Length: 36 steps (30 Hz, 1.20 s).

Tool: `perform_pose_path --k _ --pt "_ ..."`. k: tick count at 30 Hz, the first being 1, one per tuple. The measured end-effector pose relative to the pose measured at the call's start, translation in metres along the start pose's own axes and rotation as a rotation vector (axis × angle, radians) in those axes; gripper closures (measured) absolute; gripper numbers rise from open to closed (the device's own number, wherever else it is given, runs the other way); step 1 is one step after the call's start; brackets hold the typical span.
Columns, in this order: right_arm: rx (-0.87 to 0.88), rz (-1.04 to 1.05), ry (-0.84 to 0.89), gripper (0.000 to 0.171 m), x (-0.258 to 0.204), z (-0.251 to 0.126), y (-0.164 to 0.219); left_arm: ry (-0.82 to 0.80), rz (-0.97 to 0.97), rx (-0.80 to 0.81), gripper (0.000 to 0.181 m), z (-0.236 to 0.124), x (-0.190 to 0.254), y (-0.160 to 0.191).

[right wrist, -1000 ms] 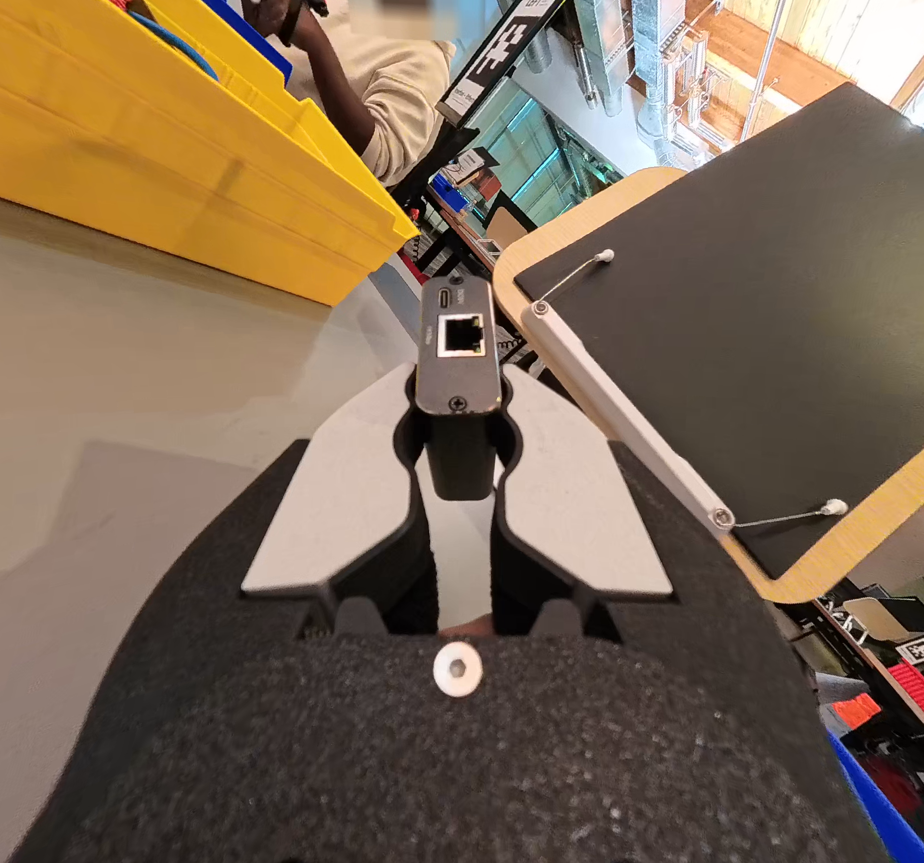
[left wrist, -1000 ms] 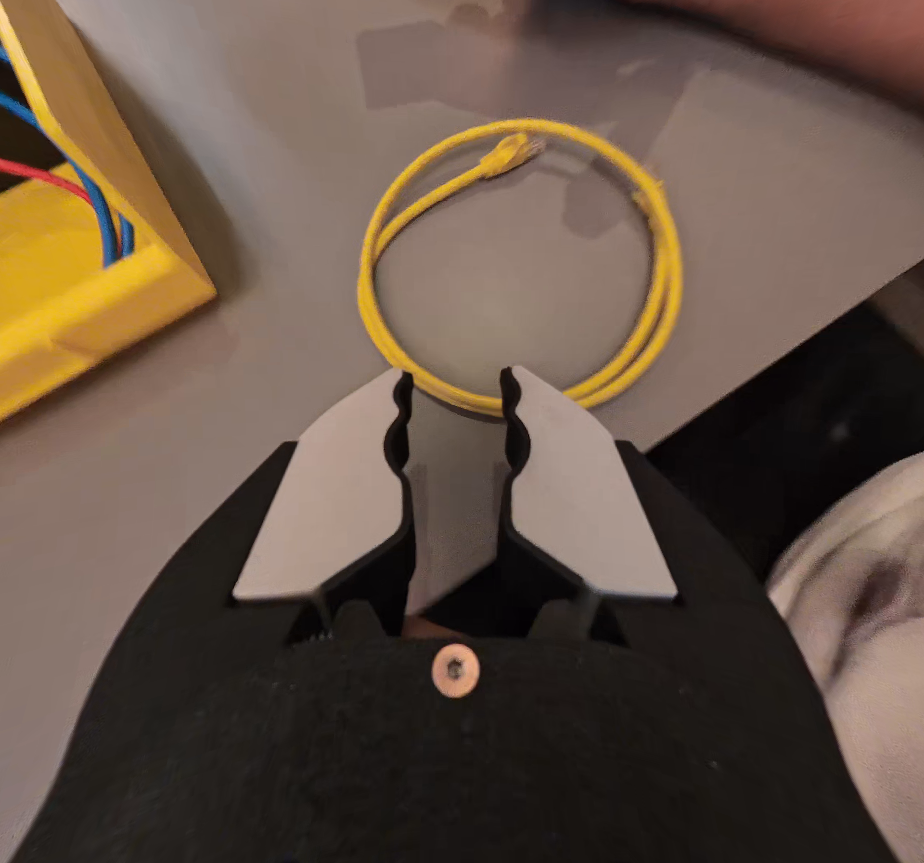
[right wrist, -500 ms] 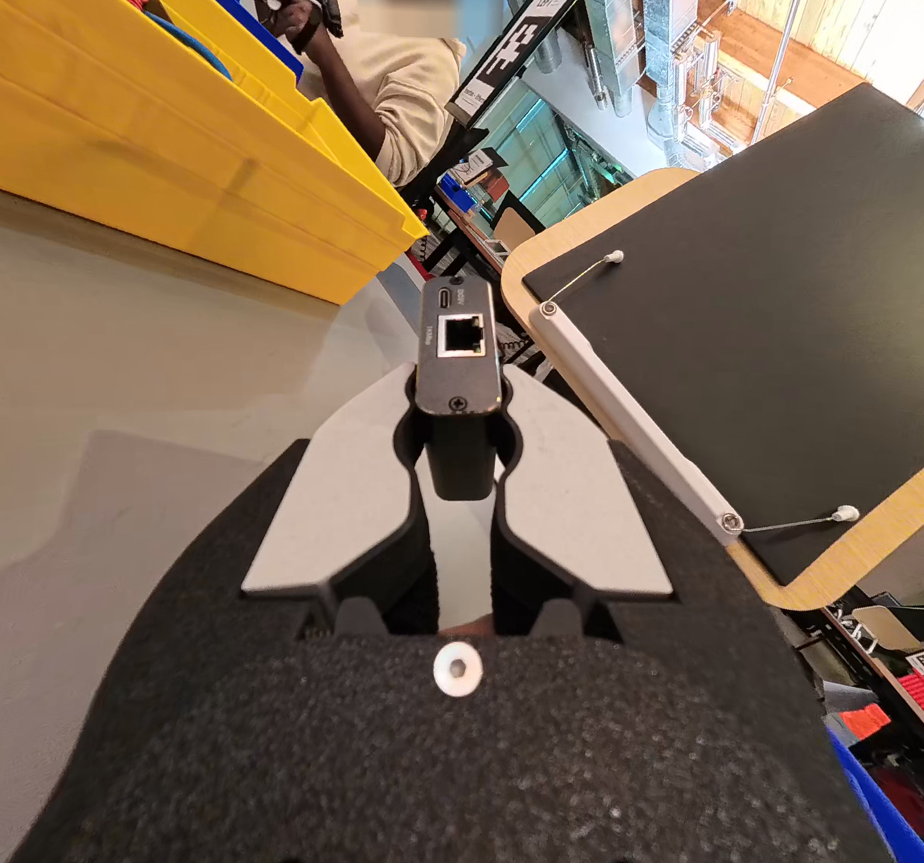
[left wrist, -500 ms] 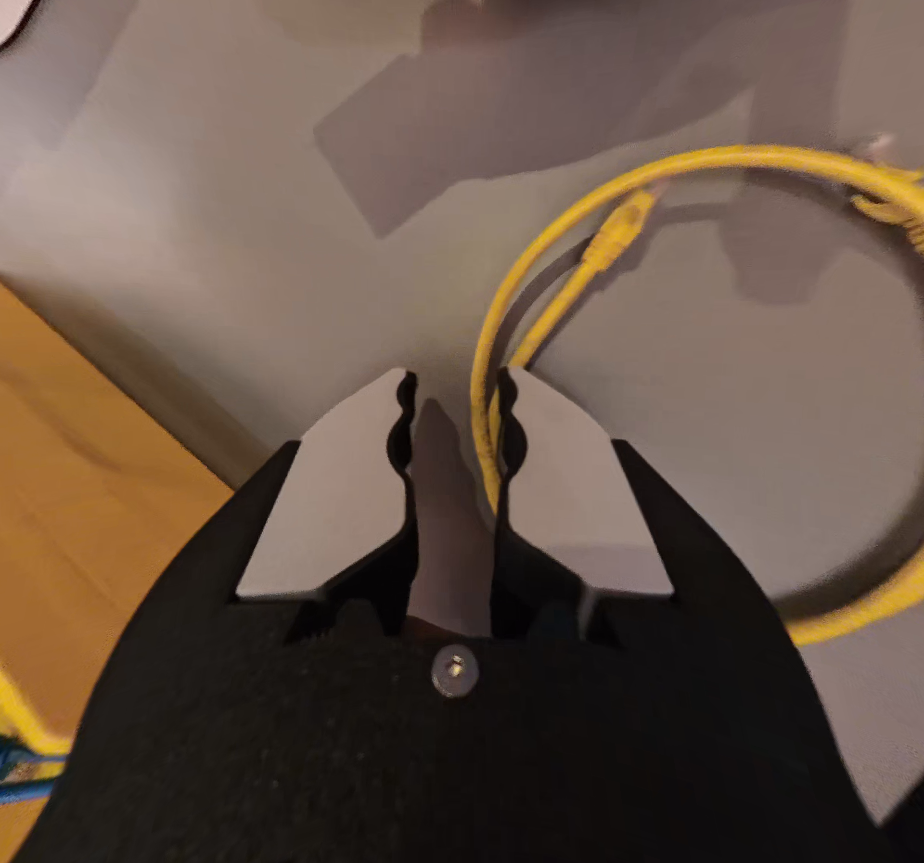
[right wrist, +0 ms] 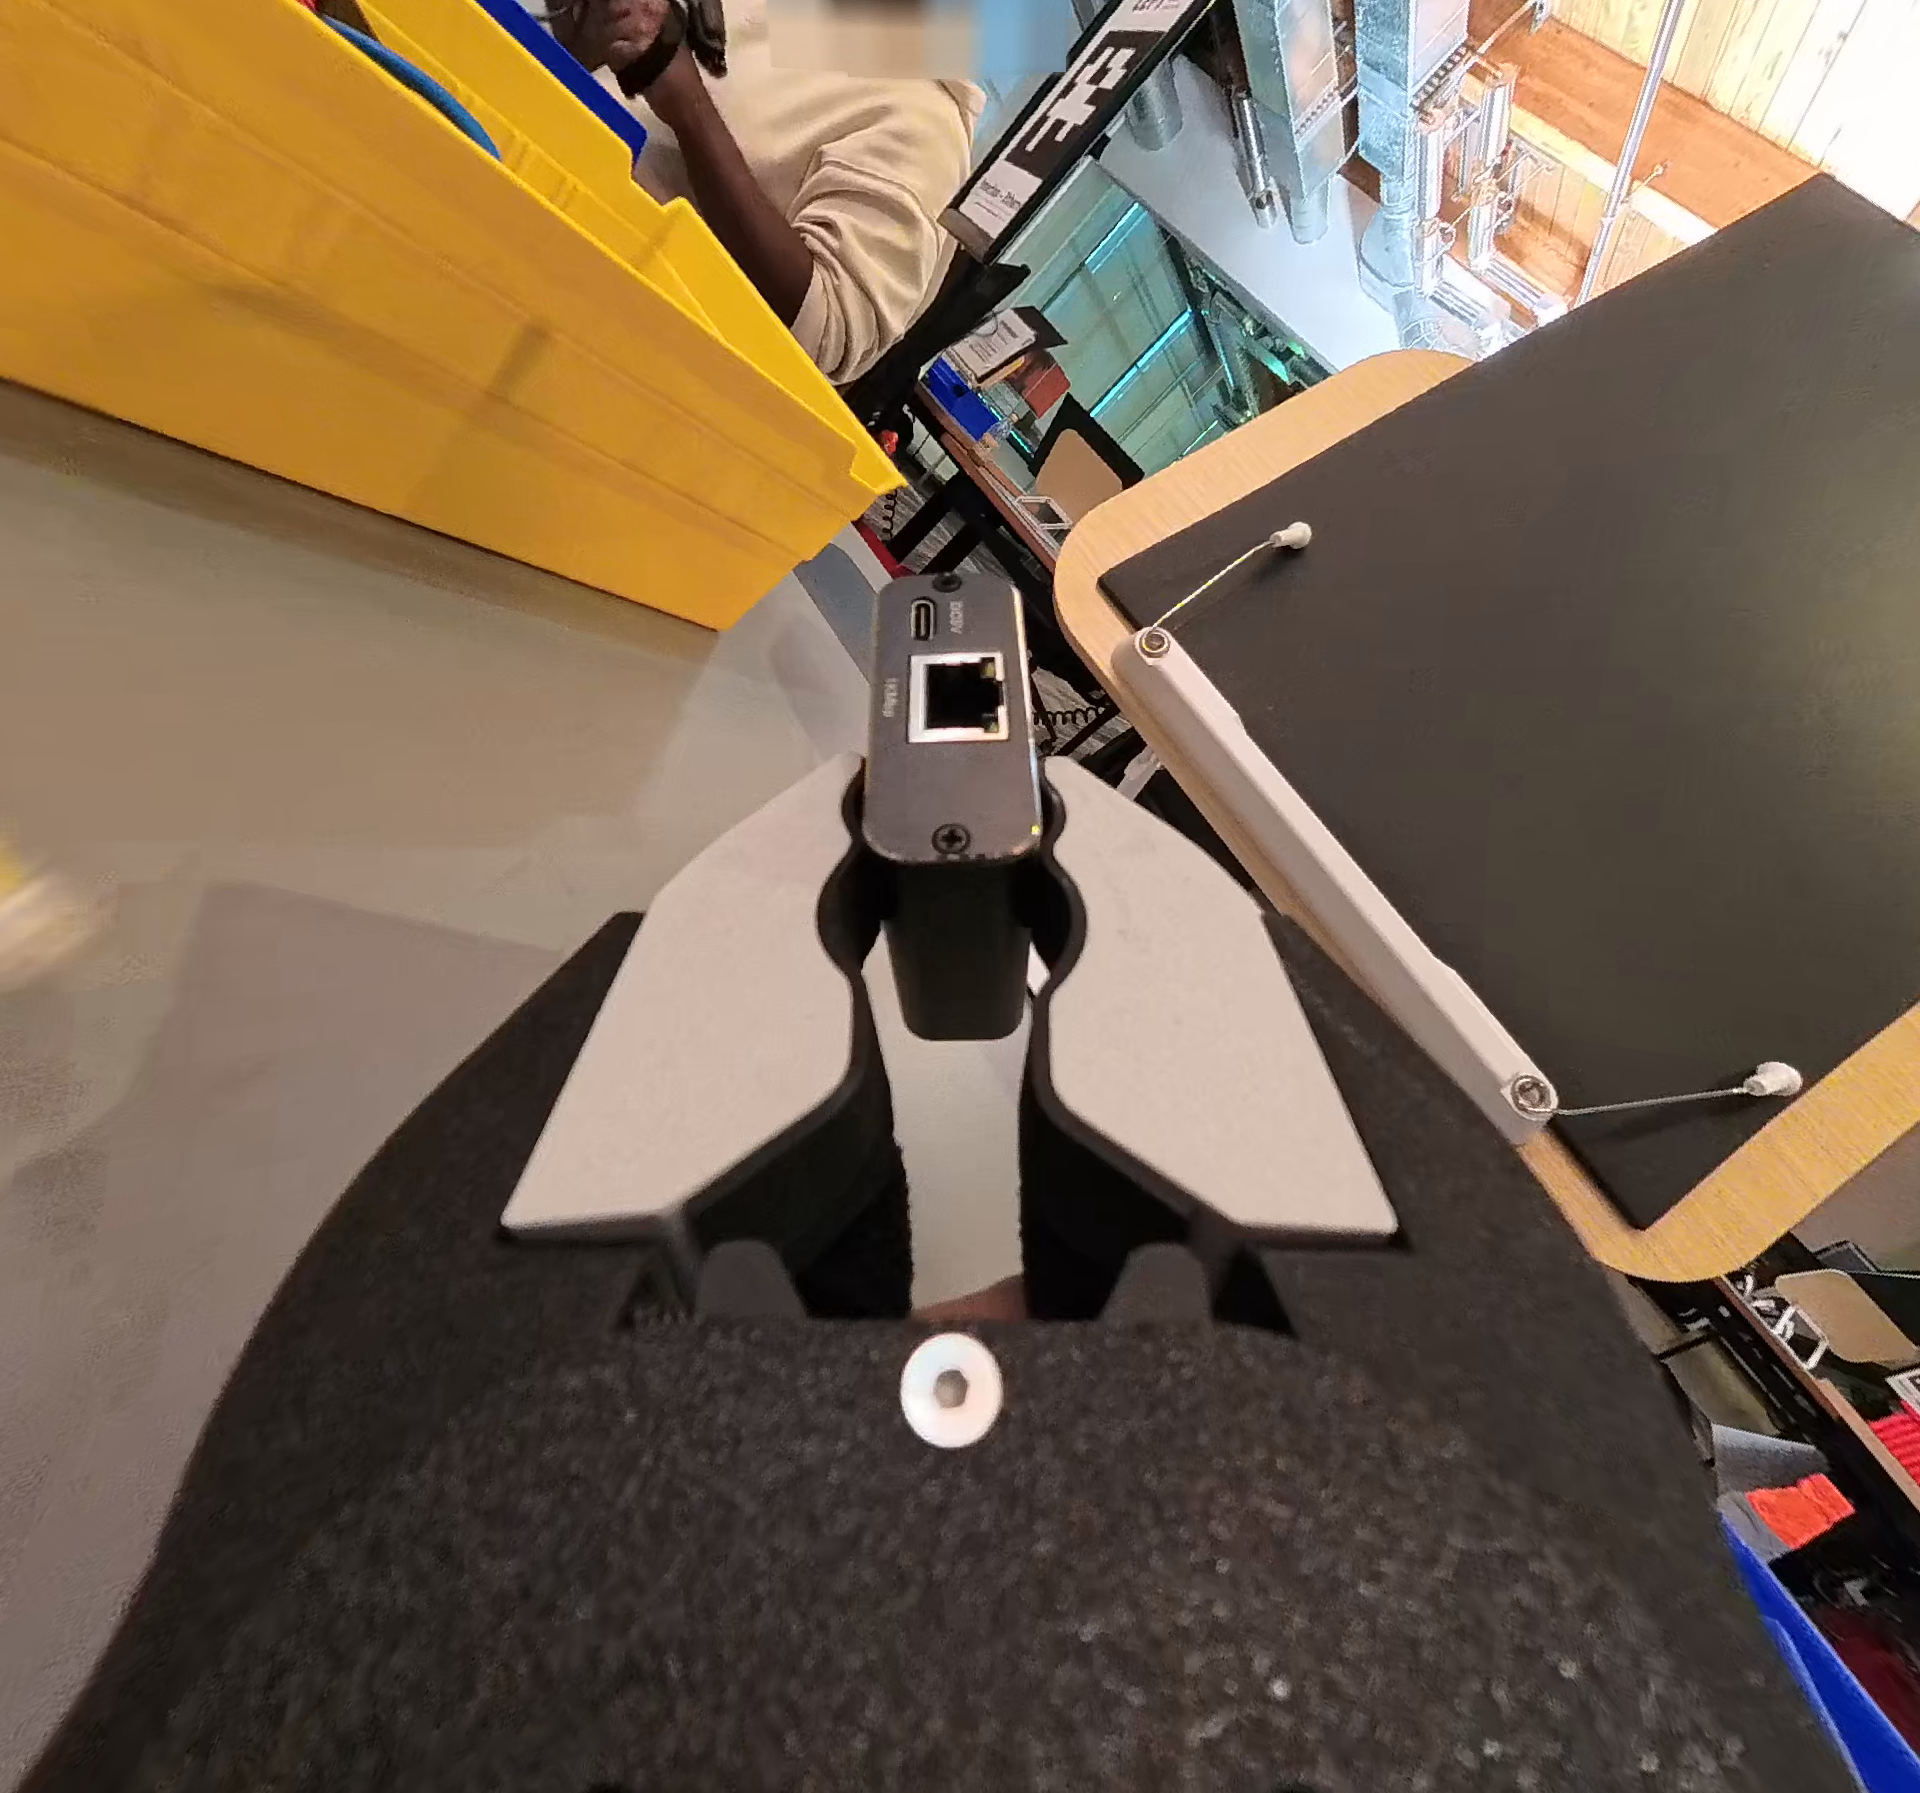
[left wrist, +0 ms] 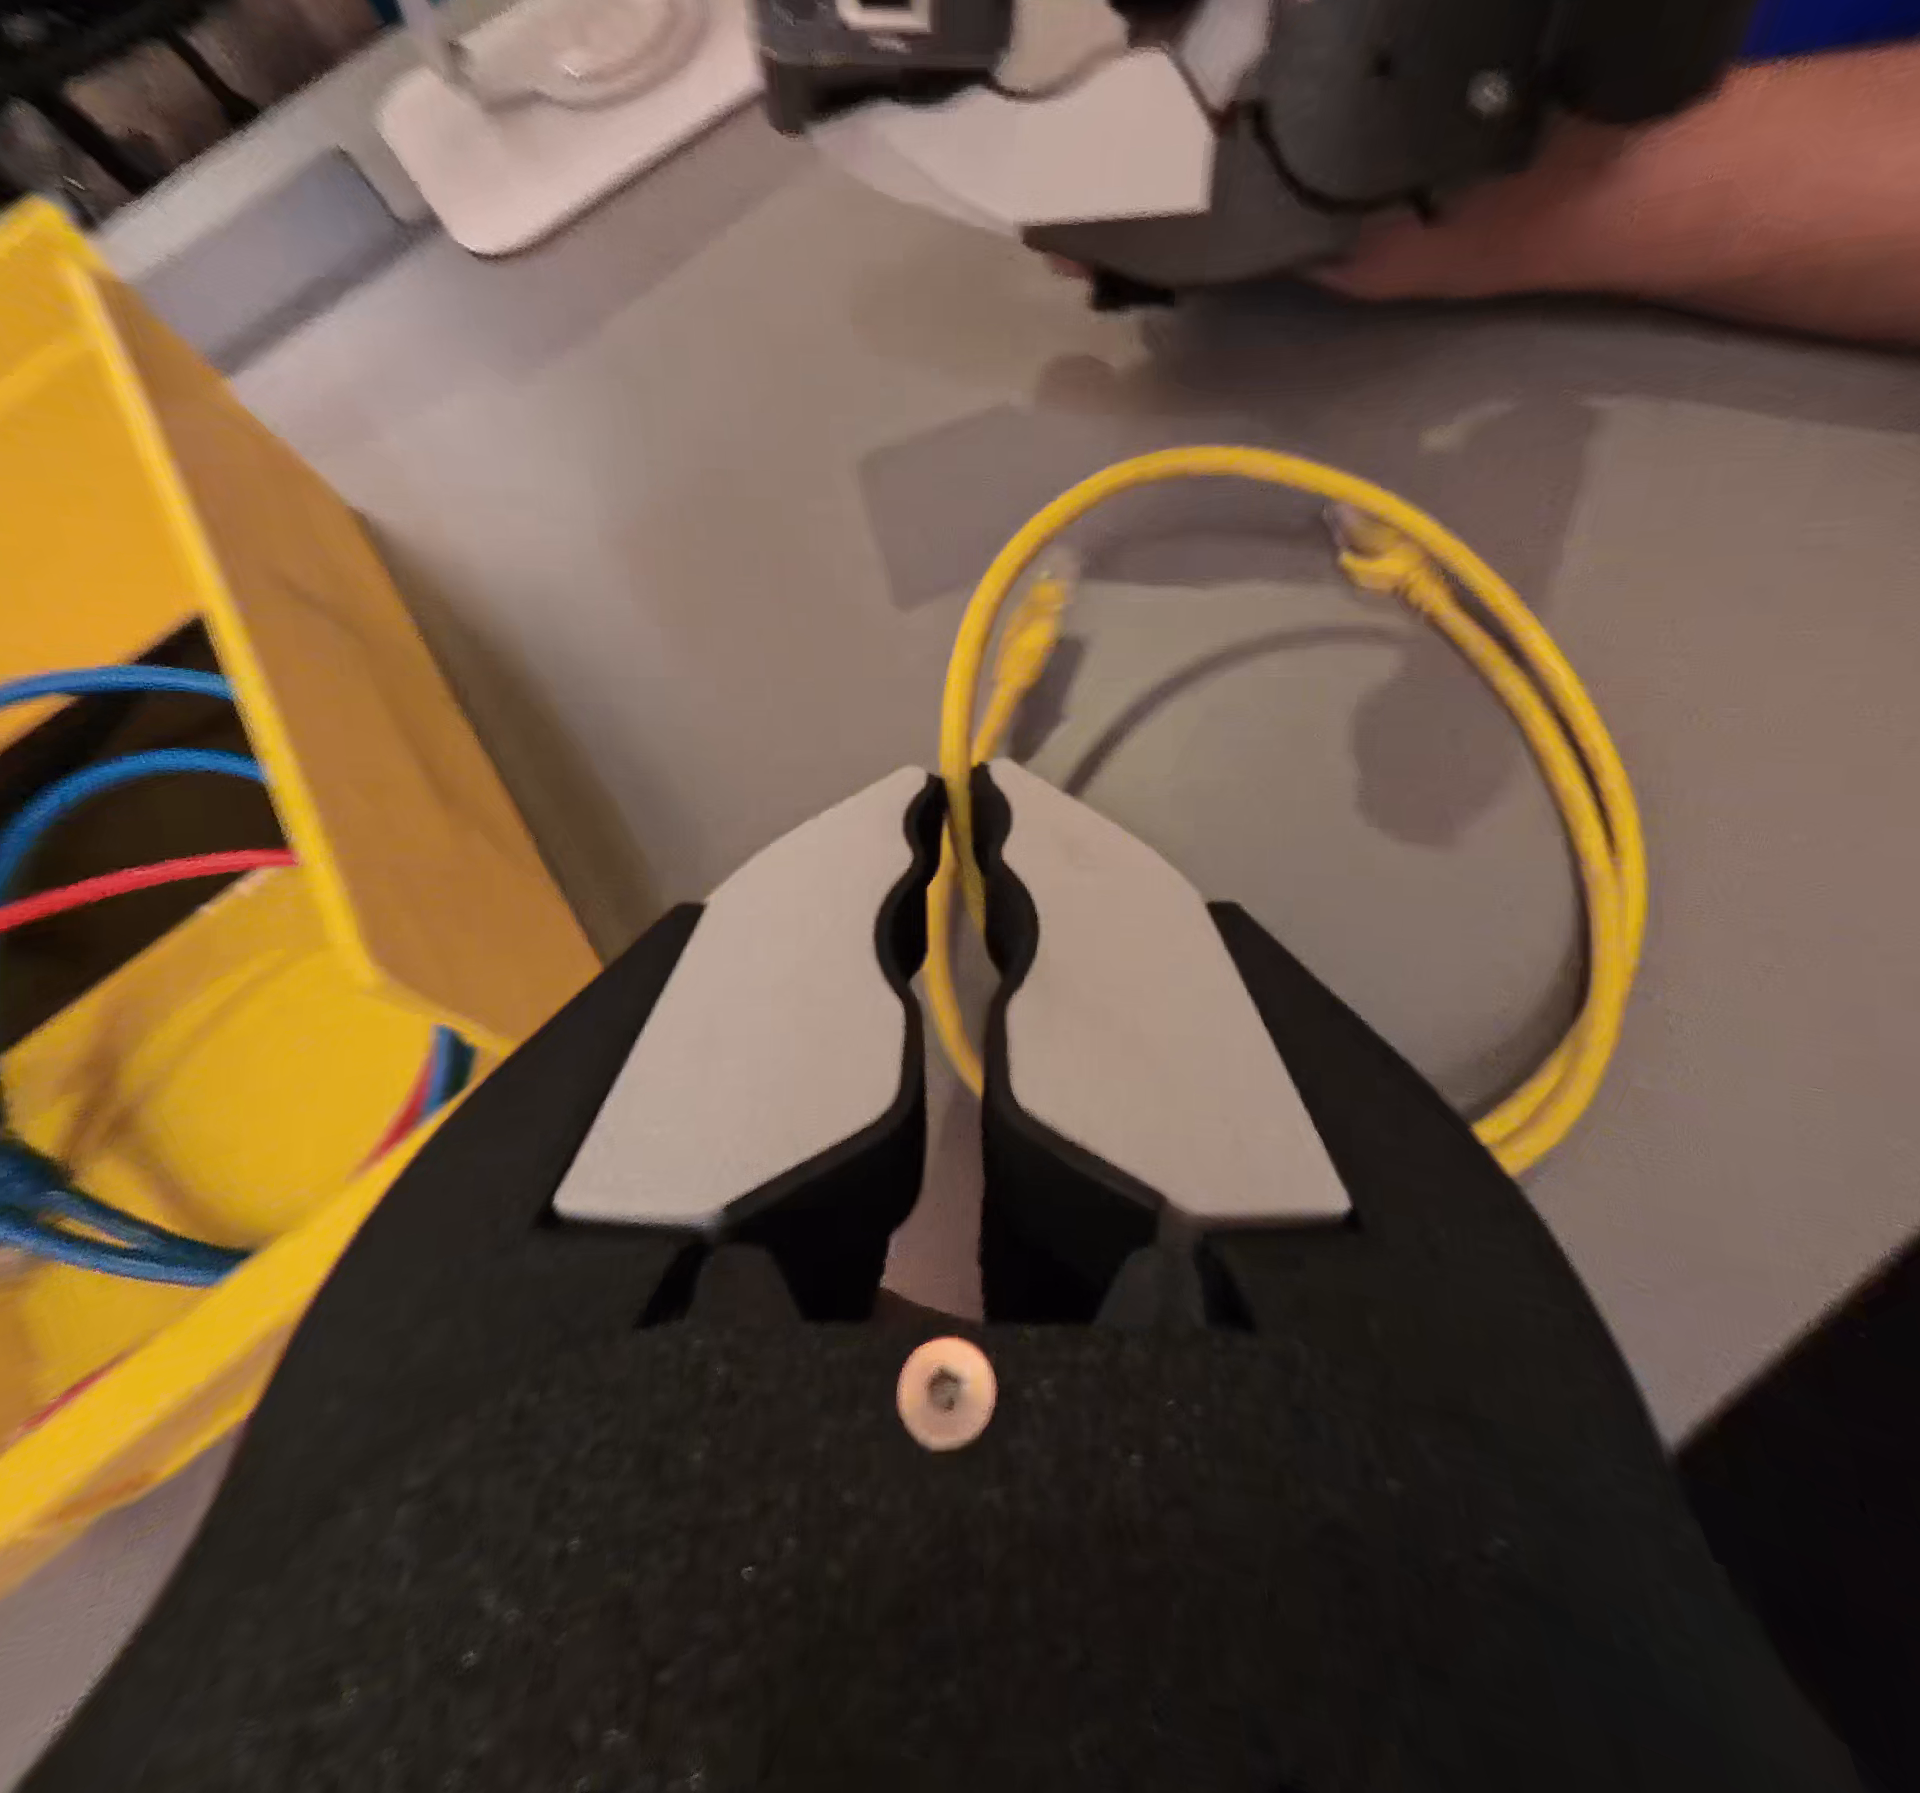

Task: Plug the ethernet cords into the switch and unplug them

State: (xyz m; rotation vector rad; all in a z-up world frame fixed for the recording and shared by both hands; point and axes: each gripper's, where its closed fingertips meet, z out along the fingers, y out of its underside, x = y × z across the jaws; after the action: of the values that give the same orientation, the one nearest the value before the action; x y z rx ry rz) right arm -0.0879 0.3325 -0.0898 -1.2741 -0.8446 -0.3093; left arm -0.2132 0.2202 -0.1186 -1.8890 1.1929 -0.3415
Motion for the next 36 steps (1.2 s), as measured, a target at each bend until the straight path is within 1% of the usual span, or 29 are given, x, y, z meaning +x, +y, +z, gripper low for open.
perform_pose_path --k 2,4,6,8,12,15,16,19,21,23,26,30,31,32,34,35,36 --pt "-0.002 0.001 -0.003 0.145 0.000 0.000 0.000 0.039 0.019 -0.050 0.177 0.005 0.017 0.014" --pt "-0.004 -0.002 -0.006 0.145 -0.001 0.001 0.001 0.098 0.037 -0.116 0.177 0.017 0.034 0.032" --pt "-0.004 -0.007 -0.005 0.145 -0.002 0.001 0.001 0.143 0.028 -0.134 0.177 0.025 0.047 0.038" --pt "-0.004 -0.006 -0.007 0.145 -0.002 0.000 0.001 0.098 0.025 -0.140 0.177 0.026 0.042 0.037" --pt "-0.006 -0.005 -0.008 0.145 -0.002 0.001 0.001 -0.043 -0.055 -0.061 0.177 0.009 0.006 0.020" --pt "-0.009 -0.008 -0.011 0.145 -0.003 0.001 0.002 -0.155 -0.111 -0.075 0.177 -0.001 -0.020 0.028" --pt "-0.009 -0.009 -0.012 0.145 -0.003 0.001 0.002 -0.174 -0.135 -0.079 0.177 -0.003 -0.024 0.032" --pt "-0.008 -0.014 -0.011 0.145 -0.003 0.001 0.002 -0.156 -0.214 -0.078 0.177 -0.006 -0.019 0.040" --pt "-0.016 -0.023 -0.019 0.145 -0.004 0.000 0.003 -0.160 -0.223 -0.078 0.177 -0.011 -0.017 0.044" --pt "-0.035 -0.054 -0.082 0.145 -0.014 -0.002 0.007 -0.164 -0.232 -0.078 0.177 -0.017 -0.018 0.047" --pt "-0.116 -0.114 -0.235 0.145 -0.039 -0.008 0.019 -0.148 -0.268 -0.071 0.177 -0.026 -0.020 0.057" --pt "-0.185 -0.247 -0.297 0.145 -0.051 -0.012 0.025 -0.118 -0.313 -0.070 0.177 -0.034 -0.020 0.076" --pt "-0.211 -0.252 -0.325 0.145 -0.055 -0.013 0.027 -0.105 -0.312 -0.059 0.177 -0.035 -0.018 0.079" --pt "-0.230 -0.249 -0.343 0.145 -0.057 -0.013 0.030 -0.094 -0.303 -0.056 0.177 -0.036 -0.016 0.082" --pt "-0.264 -0.204 -0.319 0.145 -0.050 -0.011 0.034 -0.100 -0.281 -0.061 0.177 -0.037 -0.017 0.086" --pt "-0.284 -0.110 -0.334 0.145 -0.048 -0.010 0.035 -0.101 -0.268 -0.053 0.177 -0.038 -0.017 0.085" --pt "-0.306 0.031 -0.363 0.145 -0.047 -0.009 0.036 -0.100 -0.253 -0.043 0.177 -0.038 -0.017 0.083"
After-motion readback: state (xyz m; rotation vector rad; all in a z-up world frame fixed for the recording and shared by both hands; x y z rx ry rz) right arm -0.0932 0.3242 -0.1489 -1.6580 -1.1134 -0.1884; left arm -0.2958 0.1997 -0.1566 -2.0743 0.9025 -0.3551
